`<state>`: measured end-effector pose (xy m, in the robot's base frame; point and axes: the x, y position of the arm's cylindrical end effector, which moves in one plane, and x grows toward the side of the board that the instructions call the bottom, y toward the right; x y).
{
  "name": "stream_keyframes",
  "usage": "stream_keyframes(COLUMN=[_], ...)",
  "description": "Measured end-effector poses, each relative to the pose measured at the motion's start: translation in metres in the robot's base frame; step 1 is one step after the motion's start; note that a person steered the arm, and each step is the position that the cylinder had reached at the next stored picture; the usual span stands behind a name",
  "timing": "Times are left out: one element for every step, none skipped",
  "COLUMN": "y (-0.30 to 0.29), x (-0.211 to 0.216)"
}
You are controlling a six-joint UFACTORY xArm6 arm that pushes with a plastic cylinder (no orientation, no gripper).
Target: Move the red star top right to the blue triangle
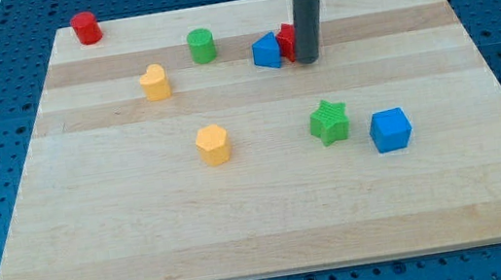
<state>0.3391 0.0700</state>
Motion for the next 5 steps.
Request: stream_keyframes(y=[-0.01,-0.014,-0.014,-0.014,-0.014], x=[0.0,-0.002,-0.02,-0.034,-0.036])
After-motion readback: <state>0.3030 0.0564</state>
